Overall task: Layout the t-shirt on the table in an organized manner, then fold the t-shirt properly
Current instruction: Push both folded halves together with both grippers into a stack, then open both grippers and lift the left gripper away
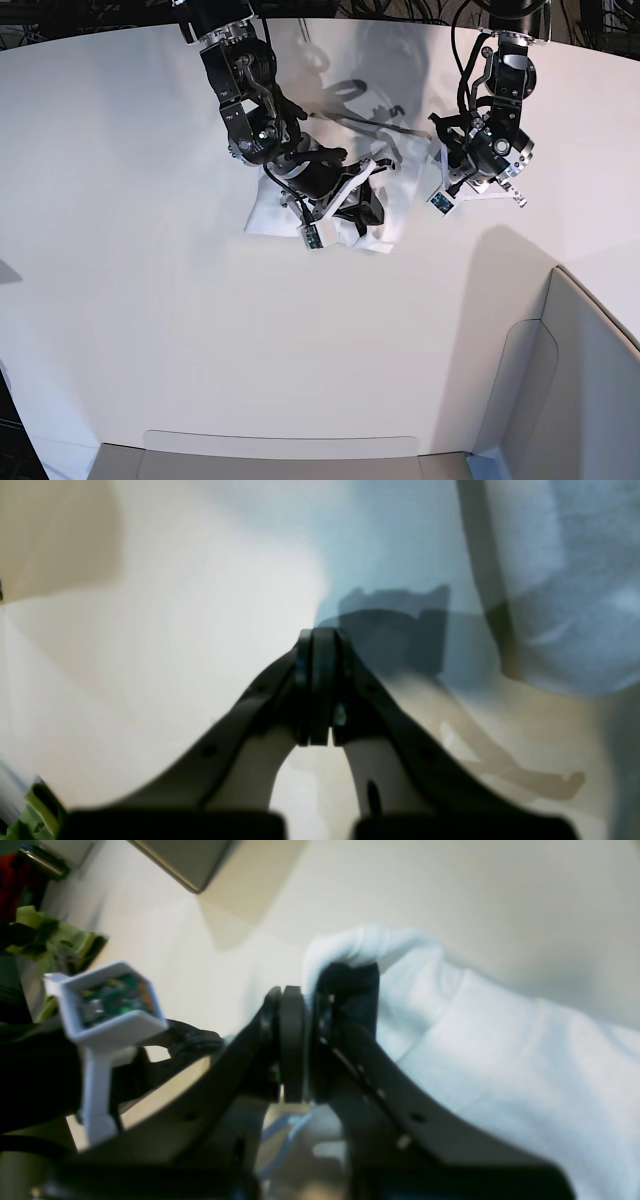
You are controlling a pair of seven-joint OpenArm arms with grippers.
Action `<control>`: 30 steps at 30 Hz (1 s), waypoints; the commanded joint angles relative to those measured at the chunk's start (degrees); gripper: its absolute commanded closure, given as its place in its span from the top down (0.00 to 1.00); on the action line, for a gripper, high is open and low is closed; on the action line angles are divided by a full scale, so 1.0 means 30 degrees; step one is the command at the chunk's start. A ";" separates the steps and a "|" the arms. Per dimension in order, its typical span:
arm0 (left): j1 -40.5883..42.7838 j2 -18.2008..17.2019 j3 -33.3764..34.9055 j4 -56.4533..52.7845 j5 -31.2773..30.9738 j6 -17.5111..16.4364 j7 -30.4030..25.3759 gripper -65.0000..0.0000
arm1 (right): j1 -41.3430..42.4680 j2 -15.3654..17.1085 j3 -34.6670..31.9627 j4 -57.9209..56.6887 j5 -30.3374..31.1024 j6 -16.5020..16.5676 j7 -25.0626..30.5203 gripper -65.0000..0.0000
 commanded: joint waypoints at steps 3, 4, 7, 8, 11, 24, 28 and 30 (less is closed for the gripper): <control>0.0658 0.0114 0.0146 -0.0476 -0.1057 -0.0463 0.1151 0.00 | 0.0580 -0.0272 0.0005 -0.0370 0.0253 0.0149 0.0458 0.00; 0.0658 0.0114 0.0146 -0.0476 -0.1057 -0.0463 0.1151 0.00 | 0.0697 -0.0272 0.0005 -0.0546 0.0253 0.0120 0.0458 0.00; 0.0658 0.0114 0.0146 -0.0476 -0.1057 -0.0463 0.1151 0.00 | 0.1108 -0.0301 0.0005 -0.1190 0.0253 0.0091 0.0546 0.00; 0.0658 0.0114 0.0146 -0.0476 -0.1057 -0.0463 0.1151 0.00 | 0.1196 -0.0301 0.0005 -0.1366 0.0253 -0.0202 0.0898 0.00; 0.0658 0.0114 0.0146 -0.0476 -0.1057 -0.0463 0.1151 0.00 | 0.1489 -0.0213 -0.0054 -0.1923 0.0253 -0.1433 0.2128 0.00; 0.0658 0.0114 0.0146 -0.0476 -0.1057 -0.0463 0.1151 0.00 | 0.2045 -0.0213 -0.2193 -0.3798 0.0282 -0.1755 0.1747 0.00; 0.0658 0.0114 0.0146 -0.0476 -0.1057 -0.0463 0.1151 0.00 | 0.2426 -0.0213 -0.2398 -0.3711 0.0311 -0.1755 0.0106 0.10; 0.0658 0.0114 0.0146 -0.0476 -0.1057 -0.0463 0.1151 0.00 | 0.2426 -0.0213 -0.2427 -0.3593 0.0311 -0.1755 0.0136 0.21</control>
